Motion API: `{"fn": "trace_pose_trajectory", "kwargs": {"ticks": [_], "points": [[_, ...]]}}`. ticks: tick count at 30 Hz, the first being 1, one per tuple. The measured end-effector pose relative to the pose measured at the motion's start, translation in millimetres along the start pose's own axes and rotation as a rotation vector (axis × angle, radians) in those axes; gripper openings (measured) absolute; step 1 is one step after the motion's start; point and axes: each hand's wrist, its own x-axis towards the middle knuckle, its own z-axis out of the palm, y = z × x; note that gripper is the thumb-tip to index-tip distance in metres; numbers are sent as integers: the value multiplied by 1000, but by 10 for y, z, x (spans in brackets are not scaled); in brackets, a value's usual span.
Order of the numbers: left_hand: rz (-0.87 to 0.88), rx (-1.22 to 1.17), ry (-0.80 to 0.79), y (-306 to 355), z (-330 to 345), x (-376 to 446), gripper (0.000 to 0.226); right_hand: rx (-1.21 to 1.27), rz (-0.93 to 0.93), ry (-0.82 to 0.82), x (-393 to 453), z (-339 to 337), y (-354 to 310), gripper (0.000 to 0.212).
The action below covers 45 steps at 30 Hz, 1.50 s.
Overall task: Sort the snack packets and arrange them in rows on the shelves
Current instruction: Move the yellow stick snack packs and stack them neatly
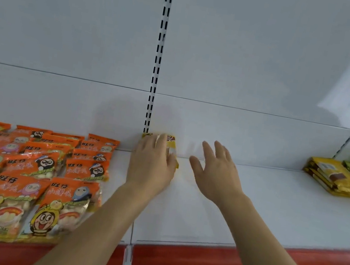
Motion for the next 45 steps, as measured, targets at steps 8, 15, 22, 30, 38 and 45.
{"fn": "trace_pose_trajectory", "kwargs": {"ticks": [8, 15, 22, 30, 38, 45], "points": [[140, 112, -89, 1035, 394, -184, 63, -134, 86, 52, -443, -384, 1002, 69], [152, 80, -139, 2254, 1002, -255, 67, -129, 166, 43, -709, -802, 2368, 70], [196, 71, -232, 3158, 1585, -112, 64, -99, 284, 74, -591, -1048, 3567, 66], [160, -127, -411, 3760, 2142, 389, 56, -96, 267, 42, -116, -994, 4237, 71], [-156, -504, -549, 4034, 2821, 987, 44, 9, 255, -74, 411, -936, 4636, 79], [-306, -472, -492, 4362, 3039, 1143, 42, 116, 201, -164, 761, -851, 4870, 59]]}}
